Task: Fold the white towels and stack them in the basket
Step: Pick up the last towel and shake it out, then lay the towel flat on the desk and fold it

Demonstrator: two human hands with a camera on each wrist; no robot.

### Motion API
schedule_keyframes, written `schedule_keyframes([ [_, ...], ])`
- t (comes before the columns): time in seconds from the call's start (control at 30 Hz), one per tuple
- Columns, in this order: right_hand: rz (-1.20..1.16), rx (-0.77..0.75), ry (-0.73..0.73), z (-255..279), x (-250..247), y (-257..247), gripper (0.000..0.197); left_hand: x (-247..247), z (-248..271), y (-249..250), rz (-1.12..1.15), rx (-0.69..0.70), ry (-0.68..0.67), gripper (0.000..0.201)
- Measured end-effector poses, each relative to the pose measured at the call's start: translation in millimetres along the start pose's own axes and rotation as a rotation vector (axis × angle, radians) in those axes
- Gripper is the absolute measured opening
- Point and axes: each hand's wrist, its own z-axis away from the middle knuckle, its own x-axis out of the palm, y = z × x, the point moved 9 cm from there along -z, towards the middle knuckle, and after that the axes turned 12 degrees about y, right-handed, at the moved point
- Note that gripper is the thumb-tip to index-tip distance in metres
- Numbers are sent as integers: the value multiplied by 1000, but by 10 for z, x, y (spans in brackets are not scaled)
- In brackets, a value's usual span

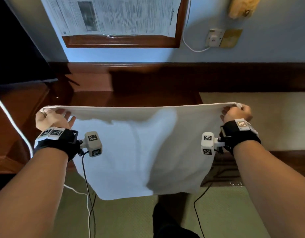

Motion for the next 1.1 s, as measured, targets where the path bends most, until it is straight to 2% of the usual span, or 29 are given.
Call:
schedule_keyframes([
  [0.1, -23, 25, -22, -129, 657, -112, 31, 563, -352, -111, 22, -31, 33, 37],
  [0.23, -8, 49, -63, -381, 1571, -130, 24, 1424, -1018, -409, -34, -118, -15, 44],
  [0.33, 57, 16, -124, -613, 2178, 42, 20, 1958, -1229, -680, -81, -168, -126, 44],
  [0.4, 221, -70, -207, -674, 2454, 300, 34, 2190, -1145, -945, -111, -215, -251, 38],
  [0.43, 351, -123, -273, -643, 2533, 493, 43, 2231, -1088, -1080, -171, -193, -279, 29],
  [0.47, 499, -170, -356, -563, 2580, 725, 51, 2198, -1058, -1273, -261, -166, -277, 28],
  [0.53, 867, -317, -583, -318, 2538, 1317, 59, 2031, -920, -1724, -640, -51, -379, 38],
  [0.6, 1272, -549, -870, -28, 2267, 1983, 68, 1726, -778, -2257, -1171, 215, -651, 65],
  [0.63, 1430, -643, -958, 73, 2060, 2247, 73, 1480, -719, -2529, -1407, 329, -787, 79],
  [0.7, 1551, -653, -1014, 210, 1662, 2525, 76, 993, -664, -2887, -1756, 480, -944, 89],
  [0.77, 1566, -630, -1035, 294, 1467, 2606, 80, 833, -601, -2931, -1842, 532, -998, 90],
  [0.87, 1597, -644, -1029, 273, 1601, 2565, 84, 1012, -692, -2896, -1866, 546, -1012, 95],
  [1.0, 1560, -696, -1005, 44, 2226, 2518, 84, 1686, -974, -2917, -1833, 575, -1052, 100],
  [1.1, 1554, -658, -999, -148, 2765, 2422, 84, 2177, -1093, -2832, -1698, 574, -1033, 107],
])
